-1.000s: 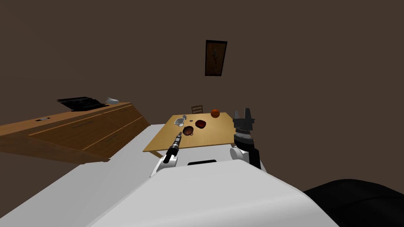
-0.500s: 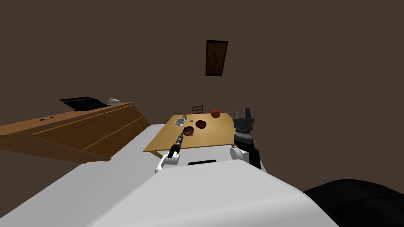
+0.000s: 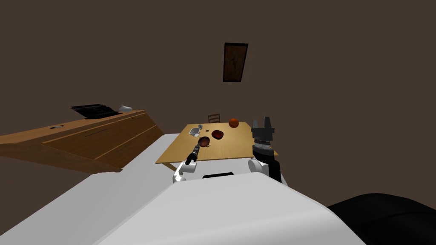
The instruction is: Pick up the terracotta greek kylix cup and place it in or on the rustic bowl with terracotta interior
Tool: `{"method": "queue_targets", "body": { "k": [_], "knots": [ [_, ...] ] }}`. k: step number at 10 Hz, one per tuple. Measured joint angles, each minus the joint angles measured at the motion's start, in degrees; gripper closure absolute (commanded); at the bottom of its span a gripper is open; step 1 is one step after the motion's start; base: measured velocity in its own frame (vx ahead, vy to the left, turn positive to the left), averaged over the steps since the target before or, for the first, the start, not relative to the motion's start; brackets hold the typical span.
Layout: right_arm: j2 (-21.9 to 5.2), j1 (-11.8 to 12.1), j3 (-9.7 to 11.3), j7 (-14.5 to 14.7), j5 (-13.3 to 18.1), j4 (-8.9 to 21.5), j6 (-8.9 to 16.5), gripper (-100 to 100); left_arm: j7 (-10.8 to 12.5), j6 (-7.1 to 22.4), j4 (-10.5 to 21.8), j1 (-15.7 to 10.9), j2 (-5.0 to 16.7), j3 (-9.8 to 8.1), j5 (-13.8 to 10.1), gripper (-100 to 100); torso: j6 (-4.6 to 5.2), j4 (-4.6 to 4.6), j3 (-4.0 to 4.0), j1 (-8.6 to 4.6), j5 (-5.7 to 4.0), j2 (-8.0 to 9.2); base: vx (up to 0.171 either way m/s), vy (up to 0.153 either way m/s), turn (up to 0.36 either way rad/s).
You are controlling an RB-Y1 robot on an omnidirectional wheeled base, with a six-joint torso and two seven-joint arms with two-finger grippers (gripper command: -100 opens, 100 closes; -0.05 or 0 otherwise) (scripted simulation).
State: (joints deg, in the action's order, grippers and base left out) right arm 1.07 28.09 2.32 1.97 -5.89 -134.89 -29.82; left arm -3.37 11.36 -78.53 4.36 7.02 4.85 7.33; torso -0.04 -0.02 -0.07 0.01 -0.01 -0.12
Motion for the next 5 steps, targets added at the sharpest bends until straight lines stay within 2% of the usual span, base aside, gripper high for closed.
{"method": "queue_targets", "body": {
  "k": [5],
  "knots": [
    [0.0, 0.0, 0.0, 0.0, 0.0, 0.0, 0.0, 0, 1.6, 4.3, 6.5, -5.6, -0.7, 0.30, -0.2, -100, 0.00, 0.00, 0.00, 0.02, 0.00, 0.01, 0.022, 0.003, 0.027]
  ]
}}
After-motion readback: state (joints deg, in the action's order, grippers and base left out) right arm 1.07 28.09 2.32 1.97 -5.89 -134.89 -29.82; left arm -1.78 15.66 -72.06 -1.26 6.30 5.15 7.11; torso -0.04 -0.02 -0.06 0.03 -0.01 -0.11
